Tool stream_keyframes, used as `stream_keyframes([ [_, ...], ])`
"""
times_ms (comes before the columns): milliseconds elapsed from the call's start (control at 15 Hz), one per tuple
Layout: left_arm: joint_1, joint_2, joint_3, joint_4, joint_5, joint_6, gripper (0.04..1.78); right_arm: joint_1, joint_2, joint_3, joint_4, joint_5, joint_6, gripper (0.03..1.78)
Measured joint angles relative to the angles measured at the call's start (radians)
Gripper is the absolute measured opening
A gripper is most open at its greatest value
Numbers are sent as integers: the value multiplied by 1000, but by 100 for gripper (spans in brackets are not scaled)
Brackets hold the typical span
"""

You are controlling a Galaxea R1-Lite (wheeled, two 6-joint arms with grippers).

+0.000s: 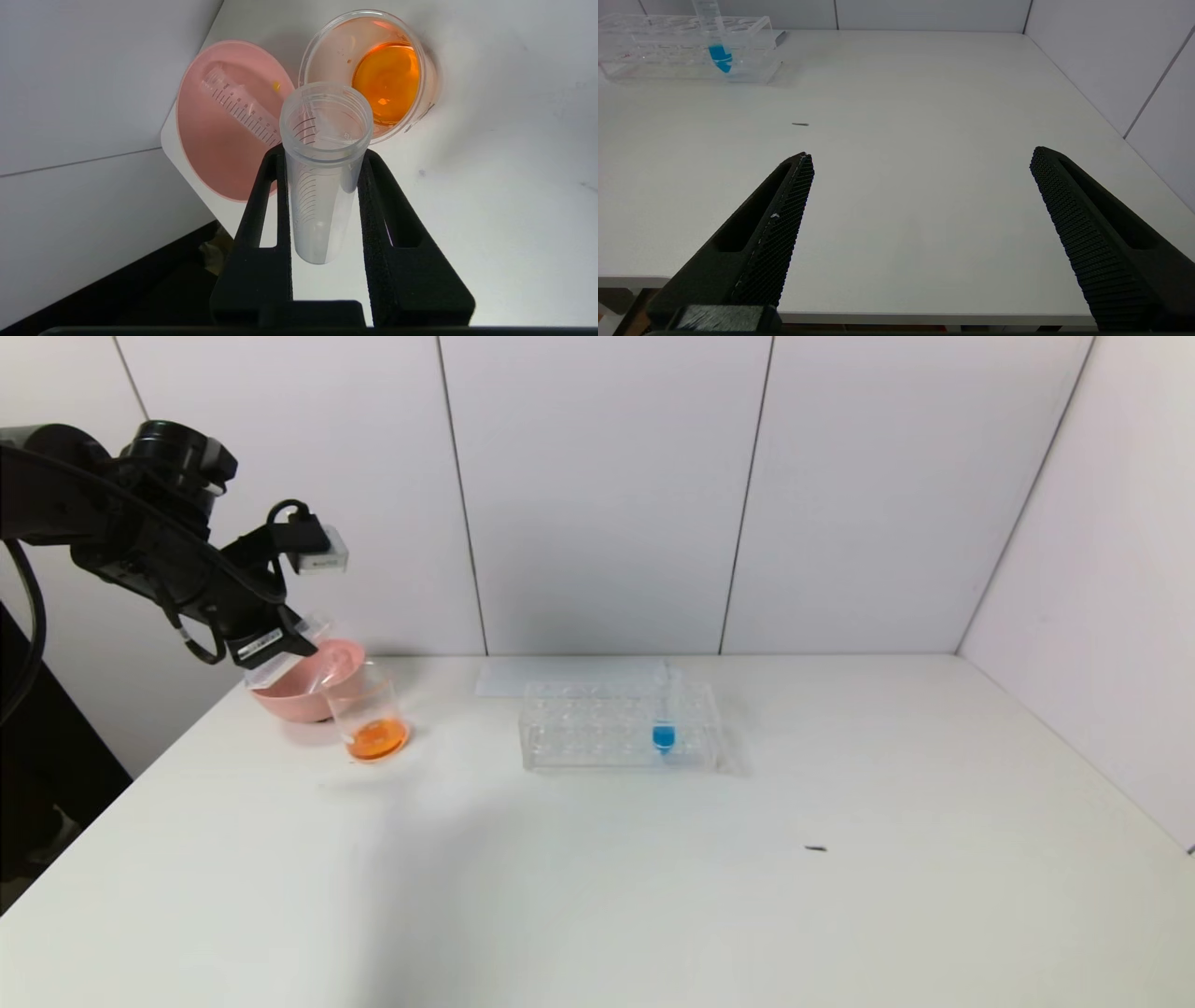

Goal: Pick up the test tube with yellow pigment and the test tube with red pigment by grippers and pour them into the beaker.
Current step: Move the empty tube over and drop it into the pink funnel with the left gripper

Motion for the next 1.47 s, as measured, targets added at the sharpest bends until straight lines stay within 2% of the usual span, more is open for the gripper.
stream_keyframes([
  [267,2,-28,14,-9,-74,-198,45,0,0,0,0,0,0,170],
  [400,7,-41,37,-53,-82,-309,45,0,0,0,0,0,0,170],
  [800,20,-94,251,-443,-87,-517,45,0,0,0,0,0,0,170],
  [1067,28,-111,292,-510,-83,-660,45,0,0,0,0,0,0,170],
  [1267,45,-117,339,-615,-81,-717,45,0,0,0,0,0,0,170],
  [1467,67,-119,365,-657,-79,-752,45,0,0,0,0,0,0,170],
])
